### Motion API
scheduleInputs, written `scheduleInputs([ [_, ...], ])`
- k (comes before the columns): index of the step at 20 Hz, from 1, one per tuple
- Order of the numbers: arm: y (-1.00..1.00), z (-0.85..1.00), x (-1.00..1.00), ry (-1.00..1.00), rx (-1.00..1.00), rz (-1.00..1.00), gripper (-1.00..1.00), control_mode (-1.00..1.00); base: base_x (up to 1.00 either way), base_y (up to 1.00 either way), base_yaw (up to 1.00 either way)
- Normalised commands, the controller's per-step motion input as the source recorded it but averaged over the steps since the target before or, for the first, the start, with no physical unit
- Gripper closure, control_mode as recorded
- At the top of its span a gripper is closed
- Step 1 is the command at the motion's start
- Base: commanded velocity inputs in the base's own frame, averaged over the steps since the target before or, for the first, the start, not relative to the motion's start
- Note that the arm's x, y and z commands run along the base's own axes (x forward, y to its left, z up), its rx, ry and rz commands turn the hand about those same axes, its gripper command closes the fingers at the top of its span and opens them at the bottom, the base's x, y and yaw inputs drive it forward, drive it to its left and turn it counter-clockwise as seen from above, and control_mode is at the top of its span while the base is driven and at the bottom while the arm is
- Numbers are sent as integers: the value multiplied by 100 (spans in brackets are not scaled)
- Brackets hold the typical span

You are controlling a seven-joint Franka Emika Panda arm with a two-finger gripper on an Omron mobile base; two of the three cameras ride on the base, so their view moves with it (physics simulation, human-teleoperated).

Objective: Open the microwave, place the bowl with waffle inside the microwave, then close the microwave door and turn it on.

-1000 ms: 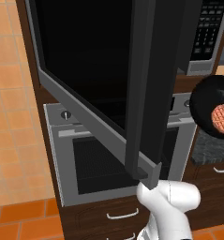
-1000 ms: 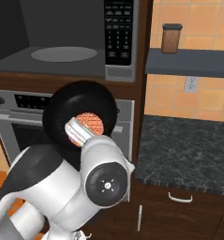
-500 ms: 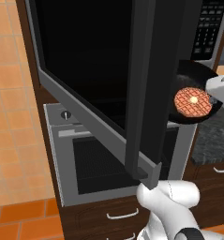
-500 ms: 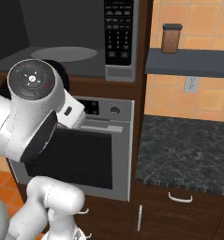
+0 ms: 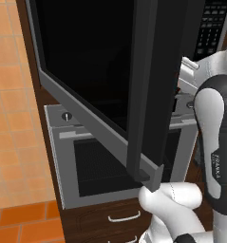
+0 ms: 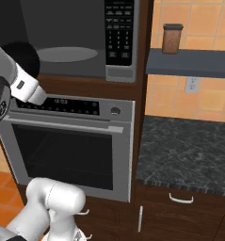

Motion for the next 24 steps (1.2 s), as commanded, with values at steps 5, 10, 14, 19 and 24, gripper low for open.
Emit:
scheduleInputs([
  [5, 23, 28, 35, -11, 16, -20, 100, -100, 0, 0, 0],
  [10, -13, 0, 69, 3, 34, -3, 100, -100, 0, 0, 0],
  [14, 0, 14, 97, 24, 30, 3, 100, -100, 0, 0, 0],
  [19, 2, 2, 72, 8, 4, -3, 100, -100, 0, 0, 0],
  [24, 0, 0, 95, 5, 2, -6, 100, -100, 0, 0, 0],
])
